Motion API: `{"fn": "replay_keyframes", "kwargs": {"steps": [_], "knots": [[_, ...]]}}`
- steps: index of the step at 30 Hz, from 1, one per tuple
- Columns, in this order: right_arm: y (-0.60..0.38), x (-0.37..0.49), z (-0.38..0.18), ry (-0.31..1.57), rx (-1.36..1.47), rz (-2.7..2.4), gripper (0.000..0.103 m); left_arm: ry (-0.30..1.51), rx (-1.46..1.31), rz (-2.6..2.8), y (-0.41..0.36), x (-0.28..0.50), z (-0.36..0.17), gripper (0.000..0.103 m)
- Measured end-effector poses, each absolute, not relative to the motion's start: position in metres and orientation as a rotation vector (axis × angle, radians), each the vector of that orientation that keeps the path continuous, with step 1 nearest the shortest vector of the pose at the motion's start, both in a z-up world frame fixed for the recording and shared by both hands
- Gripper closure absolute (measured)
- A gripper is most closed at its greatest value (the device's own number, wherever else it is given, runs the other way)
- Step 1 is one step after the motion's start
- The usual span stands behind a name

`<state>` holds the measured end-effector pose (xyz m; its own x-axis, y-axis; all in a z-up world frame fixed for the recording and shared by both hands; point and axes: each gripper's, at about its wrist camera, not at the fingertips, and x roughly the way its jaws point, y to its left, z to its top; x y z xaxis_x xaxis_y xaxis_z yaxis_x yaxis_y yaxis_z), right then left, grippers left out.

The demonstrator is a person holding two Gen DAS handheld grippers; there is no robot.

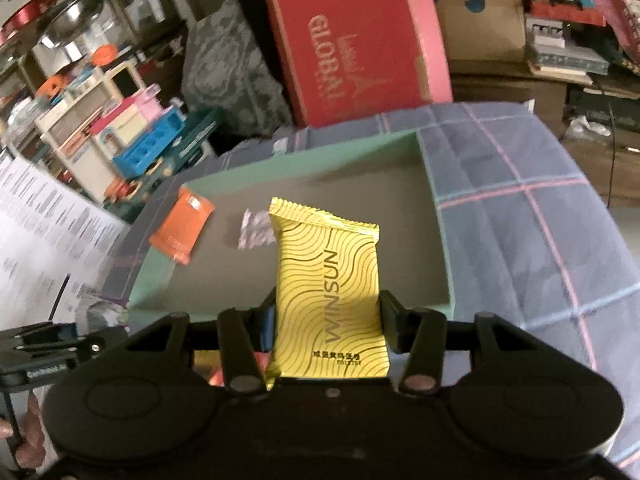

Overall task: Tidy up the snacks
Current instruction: 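Carry the silver bag and yellow bar into the tray and release both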

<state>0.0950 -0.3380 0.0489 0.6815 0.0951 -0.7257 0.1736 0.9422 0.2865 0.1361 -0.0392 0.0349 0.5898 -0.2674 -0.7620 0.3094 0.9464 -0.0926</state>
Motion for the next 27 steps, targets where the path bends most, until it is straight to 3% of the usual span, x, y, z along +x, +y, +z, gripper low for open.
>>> {"fn": "replay_keyframes", "kwargs": {"steps": [13, 22, 24, 25, 26, 27], "knots": [[-0.364, 0.215, 0.022, 0.831, 0.272, -0.205, 0.055, 0.908, 0.096, -0.238, -0.076, 0.297, 0.012, 0.055], [-0.362, 0.278, -0.016, 0.881, 0.215, -0.202, 0.054, 0.943, 0.139, -0.224, -0.095, 0.348, -0.024, 0.054], [-0.36, 0.283, -0.02, 0.883, 0.205, -0.203, 0.051, 0.942, 0.149, -0.223, -0.097, 0.351, -0.029, 0.052], [-0.36, 0.285, -0.021, 0.879, 0.201, -0.205, 0.041, 0.938, 0.155, -0.221, -0.099, 0.352, -0.031, 0.051], [-0.36, 0.287, -0.021, 0.873, 0.203, -0.205, 0.025, 0.93, 0.164, -0.218, -0.1, 0.351, -0.032, 0.044], [-0.36, 0.287, -0.021, 0.859, 0.218, -0.192, 0.021, 0.923, 0.175, -0.212, -0.103, 0.35, -0.033, 0.028]]}}
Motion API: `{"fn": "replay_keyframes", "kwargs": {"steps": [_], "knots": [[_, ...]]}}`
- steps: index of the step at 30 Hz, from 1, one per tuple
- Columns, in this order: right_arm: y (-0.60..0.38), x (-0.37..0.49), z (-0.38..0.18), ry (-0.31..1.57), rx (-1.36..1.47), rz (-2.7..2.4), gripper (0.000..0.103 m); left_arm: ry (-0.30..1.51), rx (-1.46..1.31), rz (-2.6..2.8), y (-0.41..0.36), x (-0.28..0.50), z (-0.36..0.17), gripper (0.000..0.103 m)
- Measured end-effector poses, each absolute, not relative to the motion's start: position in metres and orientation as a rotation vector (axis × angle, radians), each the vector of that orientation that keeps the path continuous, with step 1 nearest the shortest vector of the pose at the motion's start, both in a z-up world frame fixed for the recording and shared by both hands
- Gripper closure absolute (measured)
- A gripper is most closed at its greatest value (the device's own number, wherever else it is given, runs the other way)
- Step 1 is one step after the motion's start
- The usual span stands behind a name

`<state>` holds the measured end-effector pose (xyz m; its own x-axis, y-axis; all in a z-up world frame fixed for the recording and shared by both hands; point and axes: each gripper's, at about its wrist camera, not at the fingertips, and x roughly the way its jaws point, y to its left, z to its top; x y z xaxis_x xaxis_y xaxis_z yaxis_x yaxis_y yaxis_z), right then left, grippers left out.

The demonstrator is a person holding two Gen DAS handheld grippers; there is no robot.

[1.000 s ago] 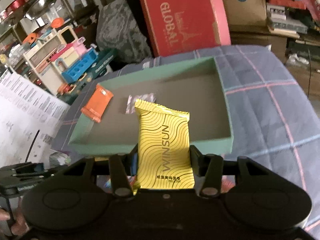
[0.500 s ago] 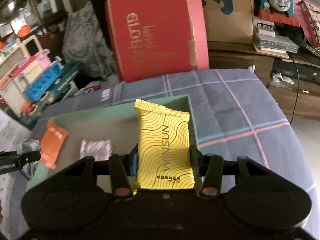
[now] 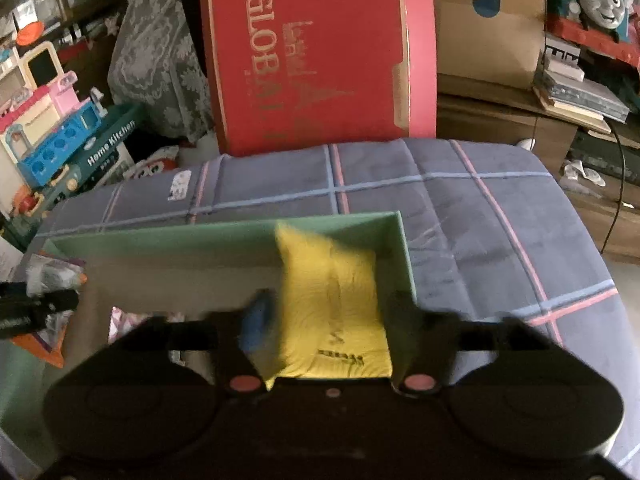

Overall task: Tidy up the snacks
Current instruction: 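Carry the silver bag and yellow bar into the tray and release both, then grasp the orange chip bag with the left gripper while the right grasps the bread roll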

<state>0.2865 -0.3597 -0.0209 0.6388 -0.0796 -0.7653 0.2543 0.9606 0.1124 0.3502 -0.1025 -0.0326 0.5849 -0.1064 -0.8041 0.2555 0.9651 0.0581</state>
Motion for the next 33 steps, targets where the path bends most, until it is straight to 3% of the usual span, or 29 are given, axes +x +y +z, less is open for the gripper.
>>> {"fn": "replay_keyframes", "kwargs": {"steps": [2, 4, 9, 21, 33], "knots": [[-0.359, 0.284, -0.018, 0.836, 0.242, -0.183, 0.013, 0.901, 0.188, -0.219, -0.107, 0.345, -0.032, 0.014], [-0.359, 0.283, -0.016, 0.823, 0.247, -0.184, 0.001, 0.889, 0.2, -0.216, -0.112, 0.342, -0.029, 0.01], [-0.363, 0.269, -0.005, 0.807, 0.283, -0.173, 0.0, 0.883, 0.189, -0.224, -0.115, 0.329, -0.017, 0.002], [-0.359, 0.197, 0.029, 0.801, 0.32, -0.145, 0.0, 0.871, 0.137, -0.242, -0.091, 0.254, 0.015, 0.0], [-0.357, 0.098, 0.032, 0.826, 0.384, -0.159, 0.0, 0.938, 0.082, -0.272, -0.072, 0.152, 0.007, 0.0]]}}
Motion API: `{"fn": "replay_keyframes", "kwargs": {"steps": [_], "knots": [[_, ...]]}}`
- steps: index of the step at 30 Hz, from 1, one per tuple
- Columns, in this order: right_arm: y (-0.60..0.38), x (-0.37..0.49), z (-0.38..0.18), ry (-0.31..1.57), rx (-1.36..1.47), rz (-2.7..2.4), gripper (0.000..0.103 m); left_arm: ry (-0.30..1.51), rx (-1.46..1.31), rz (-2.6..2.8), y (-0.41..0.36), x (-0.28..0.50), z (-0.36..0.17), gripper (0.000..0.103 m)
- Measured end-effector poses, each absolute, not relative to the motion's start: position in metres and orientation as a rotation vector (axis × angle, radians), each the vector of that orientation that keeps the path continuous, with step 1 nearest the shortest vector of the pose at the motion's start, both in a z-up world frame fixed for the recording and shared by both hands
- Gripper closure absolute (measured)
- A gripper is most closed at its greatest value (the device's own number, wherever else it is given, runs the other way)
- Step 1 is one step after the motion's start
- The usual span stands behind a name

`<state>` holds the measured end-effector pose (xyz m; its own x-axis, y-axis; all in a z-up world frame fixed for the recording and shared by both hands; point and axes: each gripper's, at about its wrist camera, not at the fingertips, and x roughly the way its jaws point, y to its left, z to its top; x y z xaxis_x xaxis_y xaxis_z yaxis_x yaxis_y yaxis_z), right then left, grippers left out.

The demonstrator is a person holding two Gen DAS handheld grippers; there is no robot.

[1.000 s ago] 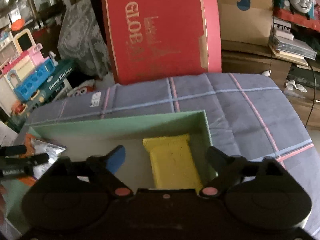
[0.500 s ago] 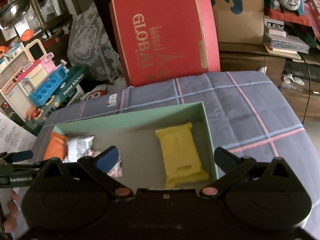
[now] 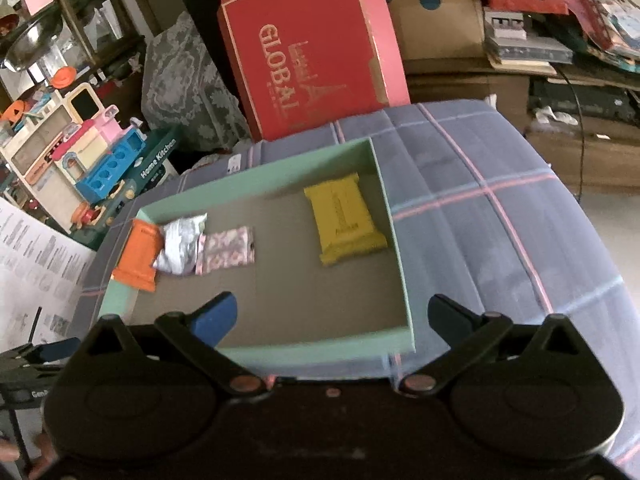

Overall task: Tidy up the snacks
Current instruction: 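Grasp the orange chip bag with the left gripper while the right grasps the bread roll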

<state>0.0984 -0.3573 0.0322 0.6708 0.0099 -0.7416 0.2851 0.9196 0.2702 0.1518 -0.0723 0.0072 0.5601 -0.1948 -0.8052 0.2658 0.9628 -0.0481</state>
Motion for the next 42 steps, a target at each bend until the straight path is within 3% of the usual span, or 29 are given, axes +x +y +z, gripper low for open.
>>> {"fn": "replay_keyframes", "kwargs": {"steps": [15, 28, 34, 36, 40, 42], "knots": [[-0.36, 0.024, -0.009, 0.905, 0.451, -0.176, 0.0, 1.032, 0.15, -0.341, -0.094, 0.085, -0.021, 0.0], [-0.384, 0.002, -0.021, 0.884, 0.525, -0.175, 0.0, 1.046, 0.382, -0.665, -0.171, 0.031, -0.02, 0.0], [-0.399, -0.002, -0.024, 0.828, 0.498, -0.217, 0.0, 1.037, 0.459, -0.572, -0.19, 0.036, -0.034, 0.0], [-0.399, 0.003, -0.026, 0.816, 0.465, -0.22, 0.004, 1.041, 0.444, -0.534, -0.187, 0.045, -0.035, 0.0], [-0.401, 0.017, -0.039, 0.862, 0.467, -0.184, 0.032, 1.036, 0.447, -0.454, -0.188, 0.063, -0.036, 0.0], [-0.399, 0.017, -0.044, 0.882, 0.487, -0.154, 0.037, 1.032, 0.448, -0.43, -0.19, 0.07, -0.037, 0.0]]}}
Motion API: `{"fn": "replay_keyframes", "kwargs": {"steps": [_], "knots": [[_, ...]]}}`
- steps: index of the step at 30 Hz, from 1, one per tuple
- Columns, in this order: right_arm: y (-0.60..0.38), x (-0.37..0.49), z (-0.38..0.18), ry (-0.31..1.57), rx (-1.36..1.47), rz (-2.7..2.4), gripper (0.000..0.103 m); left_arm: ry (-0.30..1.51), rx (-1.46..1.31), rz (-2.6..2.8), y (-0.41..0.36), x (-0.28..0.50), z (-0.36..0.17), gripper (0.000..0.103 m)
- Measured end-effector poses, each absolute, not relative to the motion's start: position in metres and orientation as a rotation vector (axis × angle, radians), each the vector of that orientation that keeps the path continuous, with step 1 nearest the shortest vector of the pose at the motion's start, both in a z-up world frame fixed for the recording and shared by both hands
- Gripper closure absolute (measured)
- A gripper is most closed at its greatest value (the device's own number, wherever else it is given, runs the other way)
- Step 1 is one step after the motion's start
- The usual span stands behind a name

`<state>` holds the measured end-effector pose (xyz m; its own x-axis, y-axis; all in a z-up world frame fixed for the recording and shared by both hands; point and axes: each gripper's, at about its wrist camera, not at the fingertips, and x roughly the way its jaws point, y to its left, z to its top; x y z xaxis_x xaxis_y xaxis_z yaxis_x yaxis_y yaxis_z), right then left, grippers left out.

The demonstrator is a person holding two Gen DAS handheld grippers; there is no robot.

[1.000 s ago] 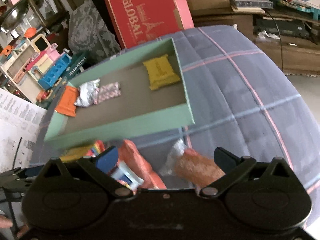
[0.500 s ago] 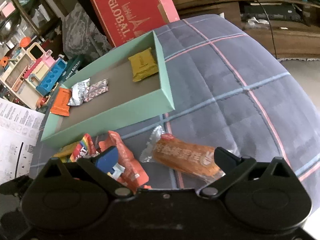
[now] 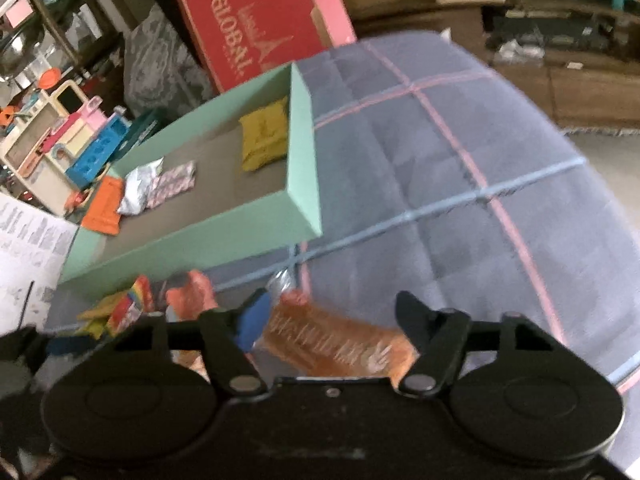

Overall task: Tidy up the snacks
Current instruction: 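Grasp the orange chip bag with the left gripper while the right grasps the bread roll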

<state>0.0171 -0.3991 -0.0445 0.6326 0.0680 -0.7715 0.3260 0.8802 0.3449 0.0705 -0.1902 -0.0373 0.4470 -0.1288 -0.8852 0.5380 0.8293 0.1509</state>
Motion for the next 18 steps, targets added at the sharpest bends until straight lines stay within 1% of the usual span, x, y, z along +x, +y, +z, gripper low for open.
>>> {"fn": "replay_keyframes", "kwargs": {"steps": [5, 11, 12, 13, 14, 15, 18], "knots": [[-0.389, 0.008, -0.051, 0.917, 0.47, -0.104, 0.038, 1.011, 0.451, -0.383, -0.192, 0.085, -0.036, 0.0], [-0.382, 0.009, -0.055, 0.936, 0.418, -0.09, 0.038, 1.01, 0.41, -0.375, -0.18, 0.084, -0.025, 0.0], [-0.381, 0.01, -0.055, 0.927, 0.401, -0.091, 0.04, 1.009, 0.406, -0.378, -0.178, 0.082, -0.022, 0.0], [-0.378, 0.011, -0.054, 0.925, 0.374, -0.093, 0.051, 1.008, 0.403, -0.383, -0.178, 0.08, -0.02, 0.0], [-0.376, 0.011, -0.054, 0.922, 0.354, -0.099, 0.056, 1.007, 0.399, -0.391, -0.178, 0.078, -0.017, 0.0], [-0.376, 0.012, -0.054, 0.918, 0.354, -0.097, 0.062, 1.006, 0.396, -0.403, -0.179, 0.074, -0.013, 0.0], [-0.382, 0.007, -0.054, 0.902, 0.389, -0.133, 0.064, 0.999, 0.38, -0.453, -0.19, 0.064, -0.003, 0.0]]}}
